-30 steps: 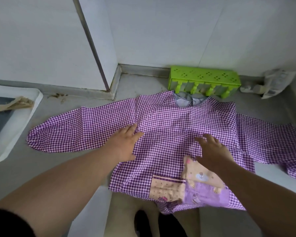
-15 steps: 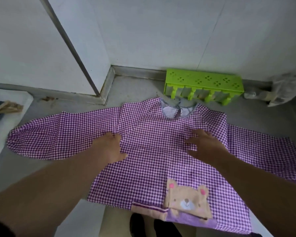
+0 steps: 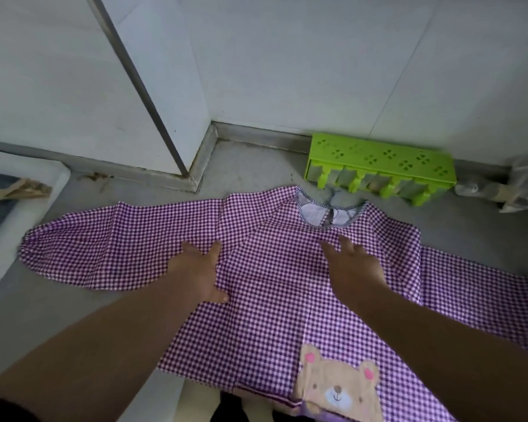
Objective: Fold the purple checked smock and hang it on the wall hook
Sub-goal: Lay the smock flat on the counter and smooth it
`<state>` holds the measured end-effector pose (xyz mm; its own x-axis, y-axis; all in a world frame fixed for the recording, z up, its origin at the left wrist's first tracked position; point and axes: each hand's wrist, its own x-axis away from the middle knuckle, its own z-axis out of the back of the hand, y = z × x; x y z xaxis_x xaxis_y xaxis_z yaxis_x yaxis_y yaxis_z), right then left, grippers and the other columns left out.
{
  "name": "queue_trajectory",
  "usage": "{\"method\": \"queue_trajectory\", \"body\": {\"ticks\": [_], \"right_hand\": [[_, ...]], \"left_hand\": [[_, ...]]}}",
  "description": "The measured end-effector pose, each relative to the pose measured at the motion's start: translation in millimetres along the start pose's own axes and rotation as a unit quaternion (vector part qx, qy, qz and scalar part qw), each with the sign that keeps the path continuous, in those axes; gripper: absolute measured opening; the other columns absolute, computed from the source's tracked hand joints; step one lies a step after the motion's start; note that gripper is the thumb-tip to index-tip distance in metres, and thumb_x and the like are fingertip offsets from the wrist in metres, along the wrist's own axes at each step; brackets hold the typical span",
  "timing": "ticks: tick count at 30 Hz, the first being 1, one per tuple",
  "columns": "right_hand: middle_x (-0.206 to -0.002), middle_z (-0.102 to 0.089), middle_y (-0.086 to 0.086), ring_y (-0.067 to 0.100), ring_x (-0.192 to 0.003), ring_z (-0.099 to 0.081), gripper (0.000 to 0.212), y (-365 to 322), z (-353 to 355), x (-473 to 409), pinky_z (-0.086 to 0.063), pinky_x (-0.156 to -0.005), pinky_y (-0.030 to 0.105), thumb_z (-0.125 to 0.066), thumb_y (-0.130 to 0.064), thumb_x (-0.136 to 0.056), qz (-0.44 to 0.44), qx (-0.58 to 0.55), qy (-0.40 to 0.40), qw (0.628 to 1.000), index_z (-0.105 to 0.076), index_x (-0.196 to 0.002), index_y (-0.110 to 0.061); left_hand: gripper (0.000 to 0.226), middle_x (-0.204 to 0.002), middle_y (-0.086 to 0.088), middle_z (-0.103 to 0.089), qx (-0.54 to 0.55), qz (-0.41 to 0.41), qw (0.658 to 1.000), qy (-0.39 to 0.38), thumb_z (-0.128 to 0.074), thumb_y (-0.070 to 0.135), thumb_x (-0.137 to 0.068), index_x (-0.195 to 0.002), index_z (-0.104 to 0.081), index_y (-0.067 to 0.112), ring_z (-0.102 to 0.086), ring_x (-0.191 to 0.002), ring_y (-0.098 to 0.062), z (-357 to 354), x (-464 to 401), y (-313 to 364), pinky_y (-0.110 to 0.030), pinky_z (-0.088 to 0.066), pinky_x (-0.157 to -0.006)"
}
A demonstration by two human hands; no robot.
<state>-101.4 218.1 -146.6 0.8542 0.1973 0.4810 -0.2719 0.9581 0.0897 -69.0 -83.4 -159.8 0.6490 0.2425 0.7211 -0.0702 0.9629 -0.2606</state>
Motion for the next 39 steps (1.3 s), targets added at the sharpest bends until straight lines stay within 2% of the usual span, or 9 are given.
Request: {"method": "queue_trajectory", "body": {"ticks": [5, 14, 18, 23, 28, 32, 35, 37, 39], "right_hand": [[-0.168, 0.013, 0.025, 0.05, -0.155, -0.005, 0.122, -41.5, -14.3, -4.3, -0.046, -0.104, 0.061, -0.063, -0.077, -0.08, -0.034, -0.041, -0.105, 0.993, 0.012, -0.163, -0.026], [-0.168, 0.01, 0.027, 0.049, -0.155, -0.008, 0.124, -56.8, 1.7, -29.3, -0.041, -0.109, 0.061, -0.072, -0.068, -0.08, -0.053, -0.028, -0.102, 0.993, 0.011, -0.163, -0.026], [-0.17, -0.006, 0.02, 0.041, -0.151, -0.026, 0.092, -82.9, 7.9, -27.6, -0.046, -0.105, 0.057, -0.065, -0.04, -0.096, -0.033, -0.017, -0.052, 0.998, -0.004, -0.163, -0.029], [-0.167, 0.022, 0.024, 0.049, -0.155, 0.005, 0.131, -110.1, -2.9, -27.8, -0.039, -0.111, 0.066, -0.075, -0.072, -0.074, -0.025, -0.068, -0.122, 0.99, 0.014, -0.162, -0.033], [-0.167, 0.018, 0.026, 0.05, -0.155, 0.002, 0.134, -112.5, 2.5, -34.0, -0.036, -0.113, 0.066, -0.077, -0.072, -0.072, -0.035, -0.052, -0.106, 0.992, 0.015, -0.162, -0.033], [-0.166, 0.015, 0.03, 0.052, -0.154, 0.0, 0.135, -116.5, 1.3, -35.6, -0.031, -0.117, 0.066, -0.076, -0.074, -0.072, -0.032, -0.045, -0.1, 0.993, 0.015, -0.162, -0.031], [-0.166, 0.015, 0.031, 0.053, -0.154, -0.001, 0.136, -114.6, 0.5, -34.5, -0.029, -0.119, 0.065, -0.075, -0.075, -0.071, -0.032, -0.042, -0.098, 0.994, 0.015, -0.162, -0.03], [-0.166, 0.015, 0.03, 0.053, -0.154, -0.002, 0.135, -116.9, 0.6, -34.8, -0.029, -0.119, 0.065, -0.074, -0.075, -0.072, -0.03, -0.037, -0.099, 0.994, 0.016, -0.162, -0.031], [-0.166, 0.015, 0.03, 0.052, -0.154, -0.003, 0.135, -115.5, 1.6, -34.4, -0.029, -0.119, 0.065, -0.073, -0.076, -0.072, -0.034, -0.034, -0.1, 0.994, 0.016, -0.161, -0.031]], "left_hand": [[0.137, -0.168, -0.029, -0.01, -0.033, -0.045, 0.998, 0.016, -0.063, 0.093, -0.068, -0.164, 0.017, 0.037, -0.041, -0.147, -0.042, 1.6, -6.6, -14.3, -0.054, -0.047, -0.113], [0.134, -0.176, -0.013, 0.007, -0.026, -0.073, 0.995, 0.062, -0.074, 0.082, -0.072, -0.165, 0.012, 0.038, -0.036, -0.151, -0.041, -11.0, -20.5, -74.4, -0.055, -0.045, -0.114], [0.134, -0.176, -0.011, 0.013, -0.013, -0.086, 0.993, 0.079, -0.071, 0.085, -0.07, -0.165, 0.012, 0.039, -0.032, -0.153, -0.042, -13.5, -25.6, -81.7, -0.056, -0.042, -0.116], [0.129, -0.177, -0.009, 0.006, 0.035, -0.096, 0.99, 0.1, -0.07, 0.082, -0.075, -0.165, 0.01, 0.034, -0.035, -0.152, -0.04, -16.2, -35.1, -92.7, -0.057, -0.041, -0.118], [0.109, -0.167, -0.008, -0.027, 0.101, -0.069, 0.984, 0.126, -0.07, 0.071, -0.083, -0.163, -0.013, 0.024, -0.045, -0.145, -0.034, -29.1, -31.0, -137.5, -0.054, -0.046, -0.114], [0.08, -0.164, -0.006, -0.029, 0.146, 0.002, 0.981, 0.13, -0.066, 0.045, -0.095, -0.16, -0.024, 0.025, -0.037, -0.148, -0.033, -51.0, -24.3, -181.9, -0.054, -0.039, -0.119], [0.096, -0.163, -0.013, -0.021, 0.314, 0.088, 0.934, 0.147, -0.073, 0.058, -0.086, -0.159, -0.021, 0.024, -0.024, -0.153, -0.04, -65.6, -26.7, -208.3, -0.054, -0.028, -0.122], [0.099, -0.155, -0.018, -0.032, 0.403, 0.176, 0.883, 0.165, -0.069, 0.068, -0.08, -0.155, -0.029, 0.018, -0.035, -0.144, -0.042, -77.8, -32.4, -227.3, -0.053, -0.035, -0.115], [0.072, -0.138, -0.02, -0.054, 0.504, 0.219, 0.822, 0.149, -0.059, 0.056, -0.095, -0.147, -0.046, 0.007, -0.056, -0.121, -0.04, -78.6, -32.7, -231.2, -0.048, -0.045, -0.099]]}}
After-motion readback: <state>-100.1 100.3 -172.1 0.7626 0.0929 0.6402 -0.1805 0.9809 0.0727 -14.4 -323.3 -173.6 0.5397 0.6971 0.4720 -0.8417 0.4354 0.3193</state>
